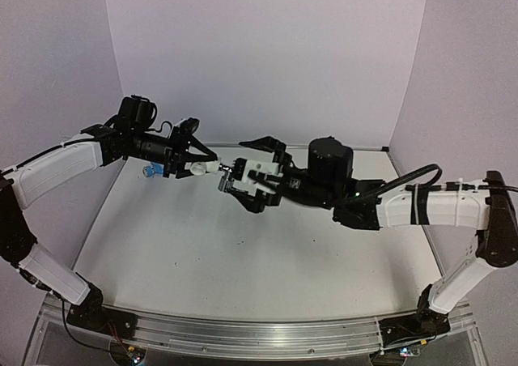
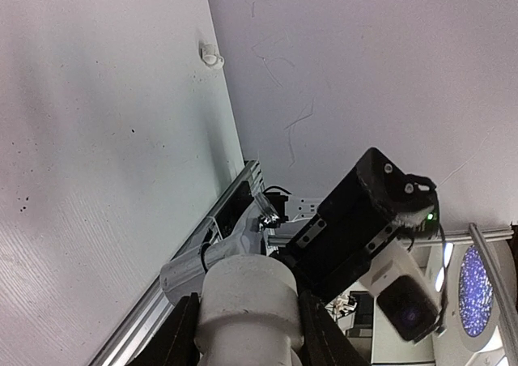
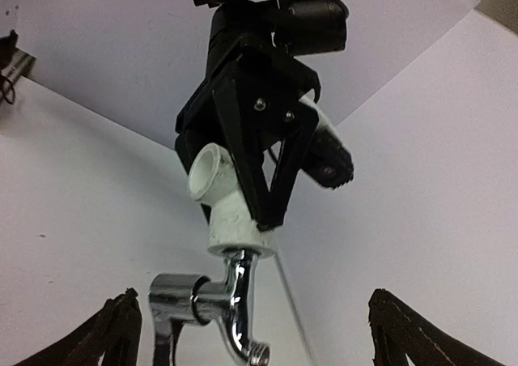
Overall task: Install the water faucets
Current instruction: Screw the water faucet onto the adaptor.
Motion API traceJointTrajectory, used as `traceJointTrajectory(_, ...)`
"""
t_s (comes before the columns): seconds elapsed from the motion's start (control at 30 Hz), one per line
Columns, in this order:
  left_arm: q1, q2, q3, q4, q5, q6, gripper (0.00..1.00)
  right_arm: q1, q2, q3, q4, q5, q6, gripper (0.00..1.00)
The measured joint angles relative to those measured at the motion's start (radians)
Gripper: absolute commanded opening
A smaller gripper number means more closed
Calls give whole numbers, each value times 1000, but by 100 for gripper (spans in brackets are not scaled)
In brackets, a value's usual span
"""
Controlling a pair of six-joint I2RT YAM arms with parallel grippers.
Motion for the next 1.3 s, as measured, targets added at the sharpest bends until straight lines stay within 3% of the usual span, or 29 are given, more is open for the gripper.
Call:
traceJointTrajectory(0.13, 2, 1, 2, 0, 1, -23, 0, 49, 112, -9, 140, 109, -212, 98)
traceJointTrajectory(0.43, 6, 1, 2, 0, 6, -36, 0, 87, 254, 23, 354, 312, -495, 94)
traceJointTrajectory(0.47, 6, 1, 2, 0, 7, -36, 0, 89, 277, 39, 386, 345, -522, 89)
traceJointTrajectory(0.57, 6, 1, 2, 4, 11, -35, 0, 93, 313, 59, 432, 417, -573, 51)
traceJointTrajectory(0.67, 6, -5, 5, 13, 8, -37, 0, 97, 316, 59, 411, 455, -607, 38)
traceJointTrajectory(0.83, 3, -7, 5, -10, 4, -17, 0, 98, 294, 58, 342, 453, -527, 24)
traceJointTrajectory(1.0, -12, -12, 2, -24, 10, 82, 0, 95, 199, 95, 44, 340, -305, 1)
traceJointTrajectory(1.17, -19, -67, -24, -34, -2, 270, 0, 36, 150, 227, -300, 49, -42, 0)
traceJointTrajectory(1.3, -29, -131, -85, -17, -8, 474, 0, -39, 149, 311, -466, -308, 191, 0)
